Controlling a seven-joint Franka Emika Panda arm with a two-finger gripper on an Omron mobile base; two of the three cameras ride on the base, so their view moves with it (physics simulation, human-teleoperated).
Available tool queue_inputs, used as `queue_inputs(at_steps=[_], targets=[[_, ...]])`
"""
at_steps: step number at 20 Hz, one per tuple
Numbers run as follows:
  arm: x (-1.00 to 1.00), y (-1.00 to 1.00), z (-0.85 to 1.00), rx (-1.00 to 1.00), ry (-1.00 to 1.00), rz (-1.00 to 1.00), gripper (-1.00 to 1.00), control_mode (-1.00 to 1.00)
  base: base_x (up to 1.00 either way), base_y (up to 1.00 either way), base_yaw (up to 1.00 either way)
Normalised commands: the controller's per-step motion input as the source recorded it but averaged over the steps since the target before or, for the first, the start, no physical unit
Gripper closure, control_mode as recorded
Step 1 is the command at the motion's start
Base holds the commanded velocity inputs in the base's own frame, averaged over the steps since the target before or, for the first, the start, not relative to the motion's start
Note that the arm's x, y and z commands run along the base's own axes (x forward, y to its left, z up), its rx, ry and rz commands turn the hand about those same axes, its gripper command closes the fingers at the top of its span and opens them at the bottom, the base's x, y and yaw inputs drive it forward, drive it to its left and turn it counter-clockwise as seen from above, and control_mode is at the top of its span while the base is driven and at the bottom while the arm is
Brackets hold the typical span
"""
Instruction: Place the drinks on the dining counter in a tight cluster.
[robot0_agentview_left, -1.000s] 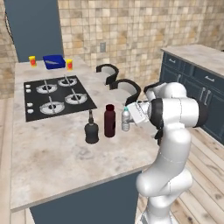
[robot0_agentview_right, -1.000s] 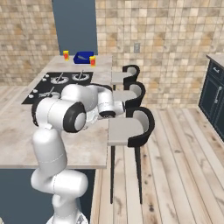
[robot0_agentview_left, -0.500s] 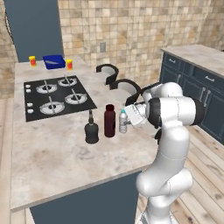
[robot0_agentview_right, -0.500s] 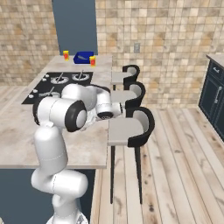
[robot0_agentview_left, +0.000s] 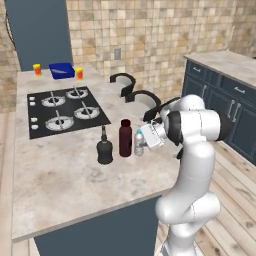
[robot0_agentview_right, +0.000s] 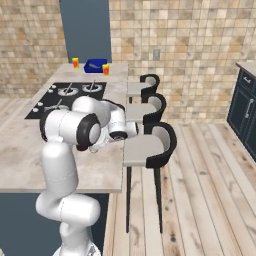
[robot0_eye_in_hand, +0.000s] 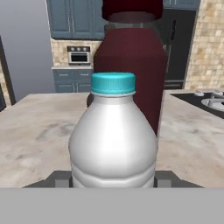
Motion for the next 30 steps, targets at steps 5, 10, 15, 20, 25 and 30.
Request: queue_inputs(at_steps=[5, 10, 15, 20, 25, 30], targets=[[0.27, 0.0, -0.12, 0.01, 0.0, -0.05, 1.0, -1.0, 0.0, 0.0, 0.0], [0.43, 0.0, 0.0, 0.01, 0.0, -0.05, 1.0, -1.0, 0.0, 0.0, 0.0], [0.36, -0.05, 0.0, 0.0, 0.0, 0.0, 1.0, -1.0, 0.0, 0.0, 0.0], [0.12, 0.0, -0.15, 0.0, 0.0, 0.0, 1.0, -1.0, 0.0, 0.0, 0.0], [0.11, 0.0, -0.38, 0.0, 0.0, 0.0, 1.0, -1.0, 0.0, 0.0, 0.0], [0.01, 0.0, -0.08, 0.0, 0.0, 0.0, 1.0, -1.0, 0.0, 0.0, 0.0]])
